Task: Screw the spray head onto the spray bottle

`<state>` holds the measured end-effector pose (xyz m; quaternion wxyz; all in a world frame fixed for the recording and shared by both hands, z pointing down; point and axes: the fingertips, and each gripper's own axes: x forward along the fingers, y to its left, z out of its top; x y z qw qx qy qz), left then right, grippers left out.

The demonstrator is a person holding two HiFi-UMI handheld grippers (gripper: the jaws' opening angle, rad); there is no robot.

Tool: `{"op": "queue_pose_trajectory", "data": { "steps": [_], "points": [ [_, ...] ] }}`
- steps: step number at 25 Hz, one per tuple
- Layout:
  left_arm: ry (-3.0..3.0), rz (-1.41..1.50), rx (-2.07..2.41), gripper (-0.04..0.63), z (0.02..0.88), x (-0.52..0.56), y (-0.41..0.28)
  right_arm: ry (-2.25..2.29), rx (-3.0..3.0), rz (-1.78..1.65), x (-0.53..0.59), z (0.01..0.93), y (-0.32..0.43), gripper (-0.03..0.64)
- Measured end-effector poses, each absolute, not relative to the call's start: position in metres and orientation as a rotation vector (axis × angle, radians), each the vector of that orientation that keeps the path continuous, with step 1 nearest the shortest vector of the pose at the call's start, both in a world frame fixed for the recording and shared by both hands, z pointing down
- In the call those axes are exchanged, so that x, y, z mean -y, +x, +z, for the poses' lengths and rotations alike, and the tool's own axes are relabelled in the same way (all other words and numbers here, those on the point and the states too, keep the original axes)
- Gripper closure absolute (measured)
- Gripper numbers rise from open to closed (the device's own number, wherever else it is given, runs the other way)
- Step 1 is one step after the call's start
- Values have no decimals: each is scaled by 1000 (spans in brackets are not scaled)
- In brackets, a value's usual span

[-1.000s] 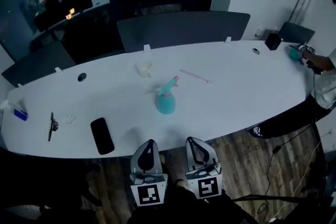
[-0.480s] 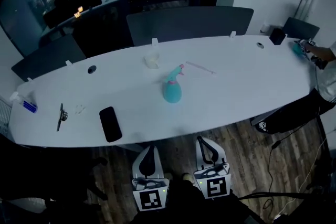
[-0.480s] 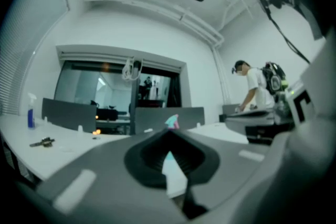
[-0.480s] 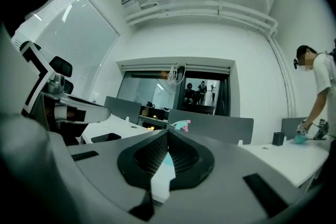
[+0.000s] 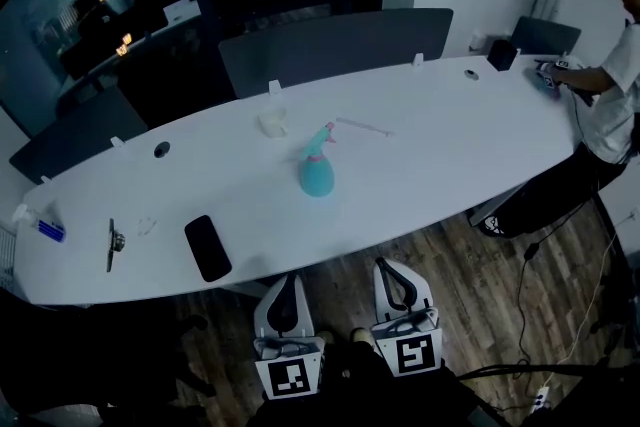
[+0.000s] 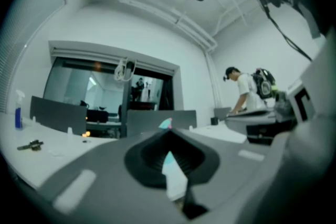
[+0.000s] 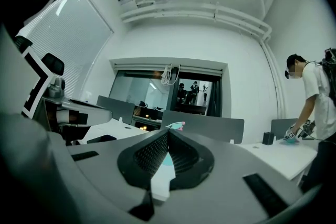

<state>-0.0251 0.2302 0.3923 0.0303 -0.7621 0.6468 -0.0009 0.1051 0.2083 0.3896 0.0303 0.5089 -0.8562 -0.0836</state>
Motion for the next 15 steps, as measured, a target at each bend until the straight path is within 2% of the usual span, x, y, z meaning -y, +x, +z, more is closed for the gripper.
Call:
{"op": "queue_pose_trajectory", "data": {
  "steps": [15],
  "points": [
    [-2361,26,-1961,594,388,-228,-26,1556,2637,-313,-212,383,98,611]
  ]
}}
